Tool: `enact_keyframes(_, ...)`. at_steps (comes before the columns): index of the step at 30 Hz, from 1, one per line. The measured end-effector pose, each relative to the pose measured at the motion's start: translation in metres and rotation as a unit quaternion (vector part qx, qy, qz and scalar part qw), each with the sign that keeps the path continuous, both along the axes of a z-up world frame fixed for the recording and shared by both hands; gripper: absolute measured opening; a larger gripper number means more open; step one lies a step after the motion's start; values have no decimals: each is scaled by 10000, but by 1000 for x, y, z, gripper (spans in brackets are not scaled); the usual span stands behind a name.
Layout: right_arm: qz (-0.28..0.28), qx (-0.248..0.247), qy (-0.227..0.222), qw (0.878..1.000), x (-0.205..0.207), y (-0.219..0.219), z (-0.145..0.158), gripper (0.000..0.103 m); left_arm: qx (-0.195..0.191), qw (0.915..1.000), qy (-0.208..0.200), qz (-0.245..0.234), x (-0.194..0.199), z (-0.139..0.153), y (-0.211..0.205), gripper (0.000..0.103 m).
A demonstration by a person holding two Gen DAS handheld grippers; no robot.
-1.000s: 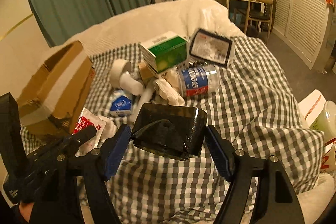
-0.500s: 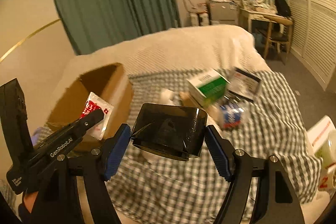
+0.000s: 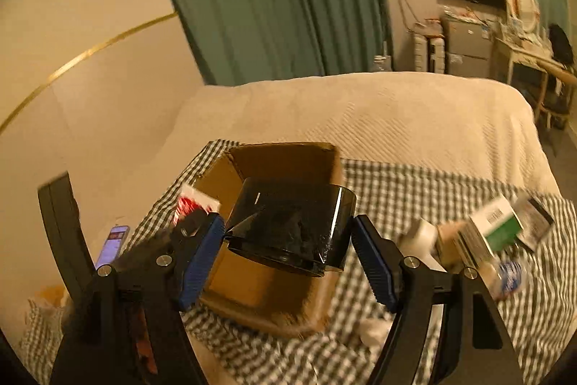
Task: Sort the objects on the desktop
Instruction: 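Carry both items to the cardboard box and open both grippers inside, then move both grippers back over the pile of items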
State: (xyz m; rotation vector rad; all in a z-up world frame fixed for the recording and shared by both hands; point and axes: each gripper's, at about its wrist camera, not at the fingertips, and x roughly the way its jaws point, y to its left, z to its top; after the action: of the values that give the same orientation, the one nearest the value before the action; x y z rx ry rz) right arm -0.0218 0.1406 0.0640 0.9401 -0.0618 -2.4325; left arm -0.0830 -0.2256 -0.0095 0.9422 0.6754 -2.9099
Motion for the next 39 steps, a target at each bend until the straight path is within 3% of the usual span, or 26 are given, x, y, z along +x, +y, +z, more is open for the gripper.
enact_keyframes(8, 126, -179, -363, 9991, -33, -32, -27, 74, -88, 9998, -126, -111, -4, -22, -2, 10)
enact_keyframes(10, 103, -288, -367, 9989, -36, -29, -27, 76, -206, 9996, -180, -99, -3, -18, 3, 36)
enact_keyframes(11, 78, -331, -364, 9988, -32, -27, -27, 83, -221, 9995, -193, -63, -2, -17, 3, 61)
enact_keyframes(12, 14, -409, -359, 9985, -33, -24, -25, 86, -228, 9996, -182, 7, 0, -14, 4, 73)
enact_keyframes(20, -311, -368, 183, 9987, -1, 24, 10, 86, -537, 9985, -71, -71, 22, 17, 38, 81)
enact_keyframes(27, -1075, -2, 593, 9924, 50, 117, 23, 86, -863, 9941, 113, -652, 52, 38, 119, 91)
enact_keyframes(33, -1698, -15, 533, 9840, 84, 185, 4, 86, -994, 9910, -118, -886, 65, 20, 181, 91)
enact_keyframes(39, -1943, 52, 402, 9801, 99, 219, -24, 86, -1006, 9879, -484, -1073, 64, -26, 213, 92)
